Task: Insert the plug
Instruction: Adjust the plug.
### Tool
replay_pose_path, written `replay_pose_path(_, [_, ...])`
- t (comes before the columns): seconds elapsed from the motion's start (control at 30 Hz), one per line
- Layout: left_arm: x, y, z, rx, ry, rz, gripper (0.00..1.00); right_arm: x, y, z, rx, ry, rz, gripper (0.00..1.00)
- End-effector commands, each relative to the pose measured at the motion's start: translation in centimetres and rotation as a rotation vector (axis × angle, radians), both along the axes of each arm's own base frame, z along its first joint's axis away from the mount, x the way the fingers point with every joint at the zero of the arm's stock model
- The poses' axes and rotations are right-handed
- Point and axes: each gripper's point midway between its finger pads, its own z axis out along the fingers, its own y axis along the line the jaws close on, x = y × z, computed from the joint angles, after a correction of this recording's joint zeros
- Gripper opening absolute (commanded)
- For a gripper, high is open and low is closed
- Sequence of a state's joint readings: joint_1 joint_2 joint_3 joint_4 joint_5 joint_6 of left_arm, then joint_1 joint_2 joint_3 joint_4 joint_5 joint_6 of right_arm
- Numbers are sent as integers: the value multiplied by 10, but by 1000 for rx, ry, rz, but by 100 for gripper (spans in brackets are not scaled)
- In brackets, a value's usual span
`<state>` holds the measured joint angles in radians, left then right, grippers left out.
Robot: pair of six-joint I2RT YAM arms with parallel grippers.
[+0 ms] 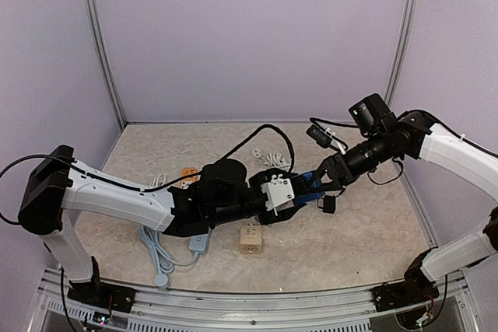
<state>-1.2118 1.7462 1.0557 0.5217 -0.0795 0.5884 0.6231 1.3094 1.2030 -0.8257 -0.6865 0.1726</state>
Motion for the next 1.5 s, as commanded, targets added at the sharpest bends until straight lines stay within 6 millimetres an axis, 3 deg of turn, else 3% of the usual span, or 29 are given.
replay_pose_path(0.0, [-3,-12,4,-28,26,-10,50,-7,12,14,99,-35,64,8])
replay_pose_path(0.3, [-1,-13,18,-67,12,20,49,-5,17,23,176,-42,28,36])
replay_pose_path(0.53, [3,-17,20,-77,-2,41,49,0,21,24,218,-37,-1,41])
replay_pose_path(0.93, [6,-16,26,-110,1,66,46,3,24,25,271,-45,-29,65])
replay_pose_path(1.17, [7,-15,28,-128,9,71,45,7,22,24,266,-57,-59,61])
replay_pose_path(1.3, [8,-14,31,-135,3,82,46,8,22,25,257,-62,-60,38])
replay_pose_path(1.4, [10,-11,31,-144,7,97,59,9,20,22,231,-60,-60,23])
replay_pose_path(1.47, [11,-7,31,-149,15,111,68,9,20,21,217,-60,-61,19])
